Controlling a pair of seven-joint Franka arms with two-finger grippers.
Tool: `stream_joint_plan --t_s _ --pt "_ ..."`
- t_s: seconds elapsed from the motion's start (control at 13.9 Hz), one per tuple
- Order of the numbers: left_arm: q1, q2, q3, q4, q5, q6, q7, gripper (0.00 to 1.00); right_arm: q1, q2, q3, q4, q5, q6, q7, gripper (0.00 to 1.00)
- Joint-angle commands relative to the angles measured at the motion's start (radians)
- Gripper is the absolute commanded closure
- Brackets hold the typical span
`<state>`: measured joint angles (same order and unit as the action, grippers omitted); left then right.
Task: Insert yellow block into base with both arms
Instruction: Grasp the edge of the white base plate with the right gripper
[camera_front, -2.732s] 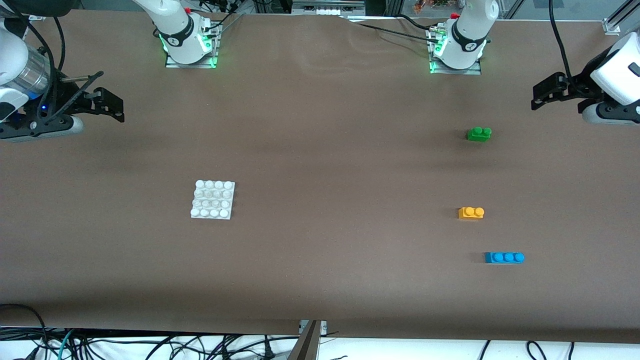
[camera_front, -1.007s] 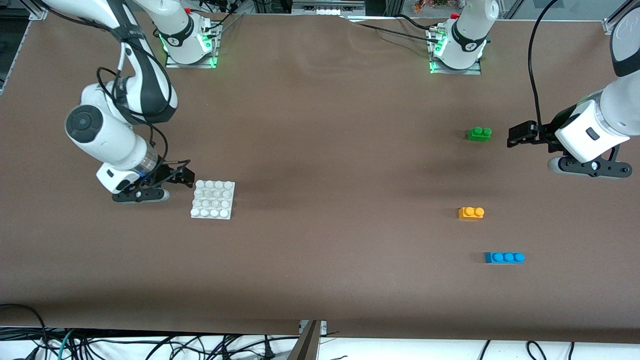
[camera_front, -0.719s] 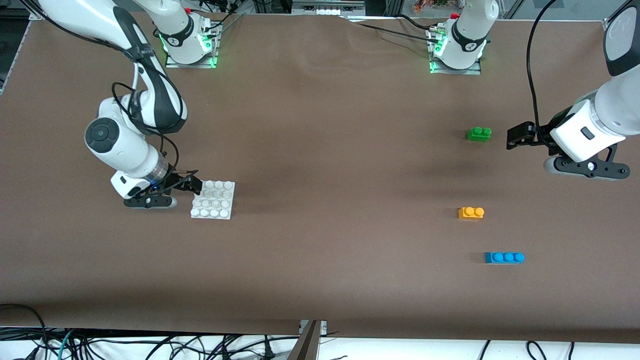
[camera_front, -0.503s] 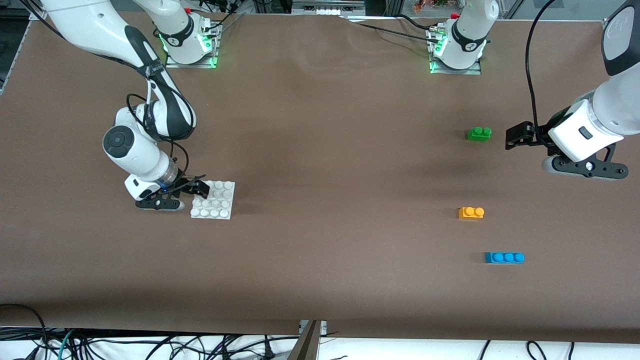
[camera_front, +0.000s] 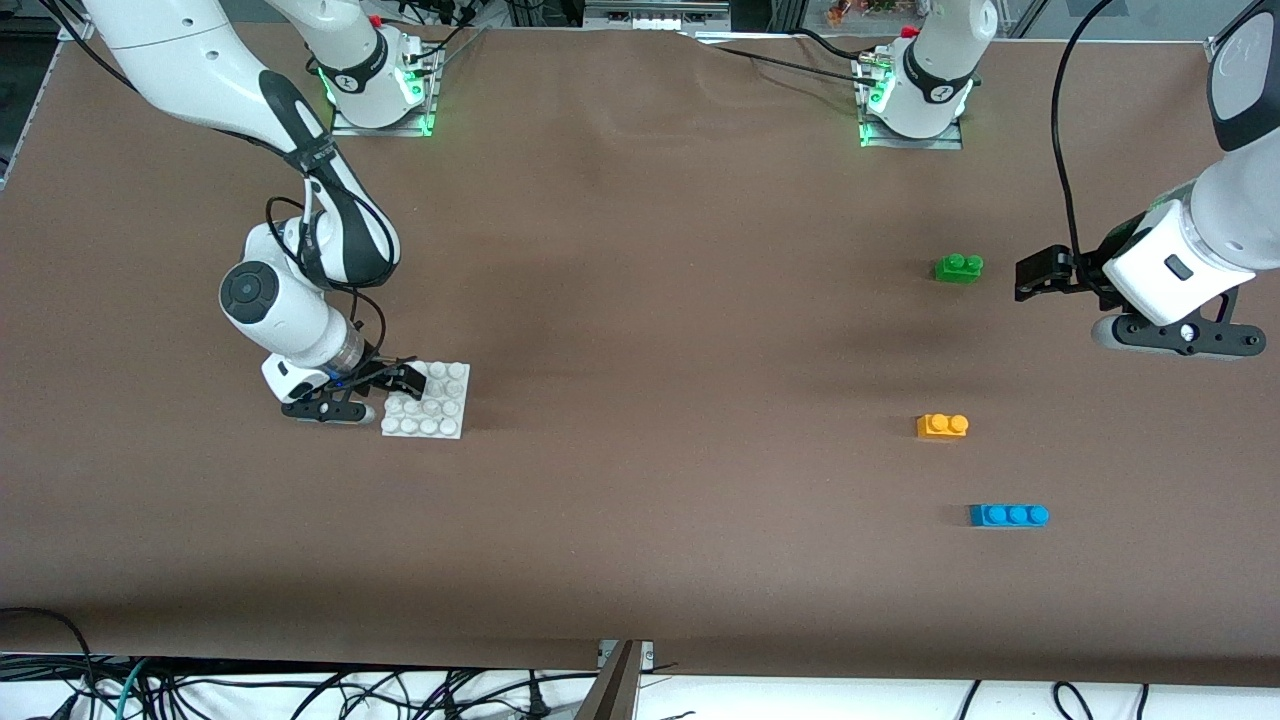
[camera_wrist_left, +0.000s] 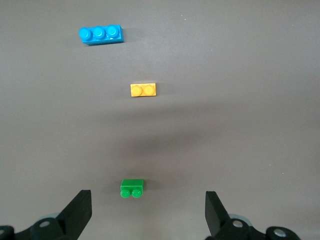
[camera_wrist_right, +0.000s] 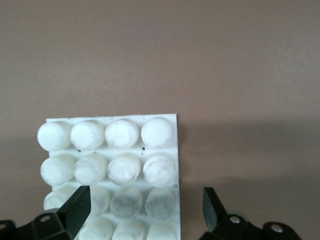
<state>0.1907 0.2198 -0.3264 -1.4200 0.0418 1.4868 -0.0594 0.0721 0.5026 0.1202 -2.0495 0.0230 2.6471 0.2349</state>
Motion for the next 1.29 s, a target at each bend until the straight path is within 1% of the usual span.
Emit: stream_joint_plan --t_s 0.0,0.22,0.86,1.22 --pt "0.001 -0.013 -0.005 0.007 0.024 -0.014 -0.013 0.0 -0.005 0.008 0.006 -0.026 0.011 0.05 0.004 0.01" --pt "0.001 -0.011 0.001 0.012 0.026 -0.008 -0.011 0.0 -0.005 0.022 0.006 -0.026 0.011 0.073 0.0 0.01" --pt "0.001 -0.011 0.0 0.012 0.026 -0.005 -0.004 0.0 -0.006 0.03 0.006 -0.023 0.011 0.073 -0.009 0.03" --pt "0.001 -0.011 -0.003 0.012 0.026 -0.007 -0.007 0.0 -0.006 0.042 0.006 -0.023 0.011 0.085 -0.013 0.13"
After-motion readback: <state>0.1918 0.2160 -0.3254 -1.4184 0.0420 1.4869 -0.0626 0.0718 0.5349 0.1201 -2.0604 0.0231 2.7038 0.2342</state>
